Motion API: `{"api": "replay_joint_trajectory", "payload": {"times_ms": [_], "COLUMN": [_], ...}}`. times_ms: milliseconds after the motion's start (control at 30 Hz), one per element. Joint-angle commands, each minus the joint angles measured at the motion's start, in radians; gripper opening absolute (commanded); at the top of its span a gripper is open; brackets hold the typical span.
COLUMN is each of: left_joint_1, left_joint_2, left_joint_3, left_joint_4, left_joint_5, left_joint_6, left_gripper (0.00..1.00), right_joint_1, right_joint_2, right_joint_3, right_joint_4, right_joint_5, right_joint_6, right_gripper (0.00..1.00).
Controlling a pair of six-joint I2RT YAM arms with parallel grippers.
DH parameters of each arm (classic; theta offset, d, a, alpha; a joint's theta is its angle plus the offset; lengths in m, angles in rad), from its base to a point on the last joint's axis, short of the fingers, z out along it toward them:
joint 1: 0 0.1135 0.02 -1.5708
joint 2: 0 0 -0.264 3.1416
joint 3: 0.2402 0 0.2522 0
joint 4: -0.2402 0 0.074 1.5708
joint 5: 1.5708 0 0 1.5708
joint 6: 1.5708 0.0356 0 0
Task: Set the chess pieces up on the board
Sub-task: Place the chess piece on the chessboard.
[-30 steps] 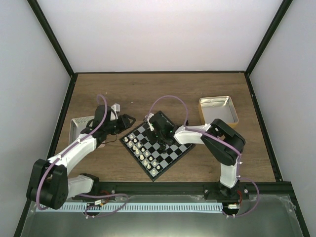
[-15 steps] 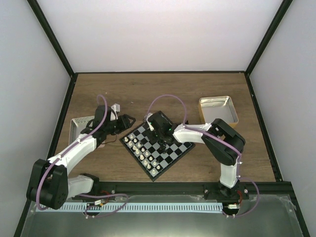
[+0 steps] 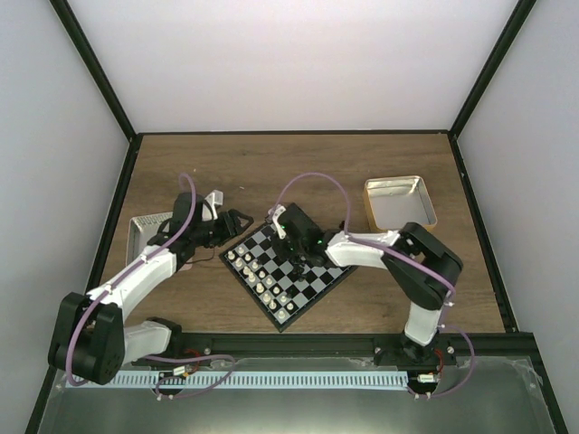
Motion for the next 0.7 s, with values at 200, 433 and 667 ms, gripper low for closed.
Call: {"api": "replay_joint_trajectory", "payload": {"times_ms": [200,433,667], "left_joint_1": [-0.021,-0.057,-0.089], "left_joint_2": [-0.023,-0.018,-0.026], "left_joint_3": [-0.07,-0.077,-0.083], "left_joint_4": [0.267,0.385,0.405], "left_joint_5": [0.225,0.249,0.238], "left_joint_6": [-0.209,-0.275,-0.284], "left_gripper": [0.64,0.48,0.14], "right_joint_1": [0.005,0.005,0.005], "right_joint_2": [-0.288,-0.355,-0.382], "right_joint_3": [-0.179,-0.207,-0.216], "right_joint_4": [0.334,0.345,0.33], "right_joint_5": [-0.169,-0.237,-0.239], "right_joint_6": [-0.01,0.028,0.046], "right_gripper": [0.12,0.12,0.12]}}
